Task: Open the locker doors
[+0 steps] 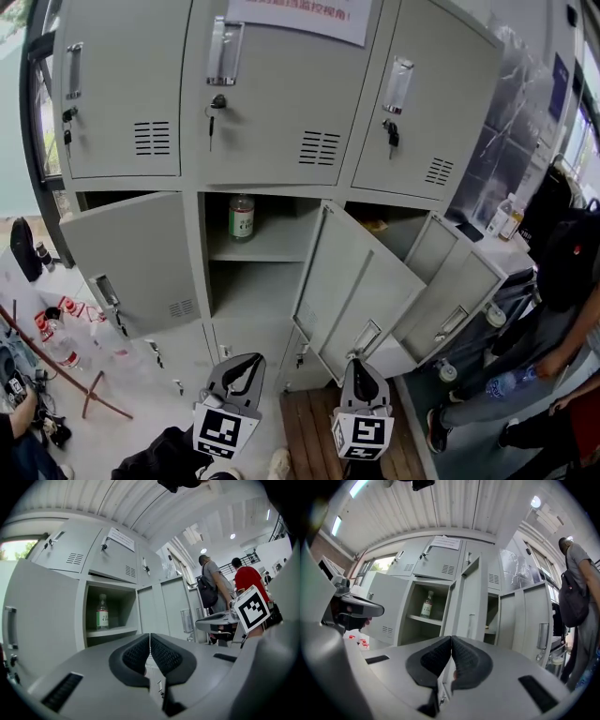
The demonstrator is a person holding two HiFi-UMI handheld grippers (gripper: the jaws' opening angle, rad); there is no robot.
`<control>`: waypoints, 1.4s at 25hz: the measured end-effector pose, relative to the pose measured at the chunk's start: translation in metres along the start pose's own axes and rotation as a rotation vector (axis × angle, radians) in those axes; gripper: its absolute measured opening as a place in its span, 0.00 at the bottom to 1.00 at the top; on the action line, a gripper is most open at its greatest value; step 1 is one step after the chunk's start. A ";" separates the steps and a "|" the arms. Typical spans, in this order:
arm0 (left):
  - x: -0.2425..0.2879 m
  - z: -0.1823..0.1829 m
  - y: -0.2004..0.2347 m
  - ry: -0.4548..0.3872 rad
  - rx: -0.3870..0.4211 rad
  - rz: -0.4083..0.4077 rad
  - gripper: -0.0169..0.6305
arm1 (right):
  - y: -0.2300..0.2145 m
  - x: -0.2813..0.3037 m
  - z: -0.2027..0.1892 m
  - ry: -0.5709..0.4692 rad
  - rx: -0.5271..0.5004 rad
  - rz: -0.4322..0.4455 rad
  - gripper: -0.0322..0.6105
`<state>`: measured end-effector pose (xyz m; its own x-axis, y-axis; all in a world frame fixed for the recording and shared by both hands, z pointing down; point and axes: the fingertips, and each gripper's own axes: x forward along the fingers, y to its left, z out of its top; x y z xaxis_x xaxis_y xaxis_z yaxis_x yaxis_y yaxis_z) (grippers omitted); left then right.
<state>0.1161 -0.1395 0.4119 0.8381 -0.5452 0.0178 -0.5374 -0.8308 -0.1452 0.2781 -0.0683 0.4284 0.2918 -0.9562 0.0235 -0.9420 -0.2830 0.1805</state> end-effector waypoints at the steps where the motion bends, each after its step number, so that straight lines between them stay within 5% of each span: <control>1: -0.006 0.001 0.004 -0.003 0.002 0.010 0.07 | 0.008 -0.001 0.003 -0.005 0.001 0.012 0.08; 19: -0.122 -0.011 0.091 0.021 0.015 0.243 0.07 | 0.167 -0.009 0.024 -0.061 0.038 0.257 0.07; 35: -0.121 -0.019 0.107 0.028 0.003 0.264 0.07 | 0.185 0.004 0.021 -0.052 0.045 0.304 0.07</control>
<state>-0.0446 -0.1646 0.4127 0.6663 -0.7457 0.0060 -0.7364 -0.6593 -0.1518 0.1016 -0.1258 0.4408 -0.0125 -0.9997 0.0195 -0.9915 0.0149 0.1295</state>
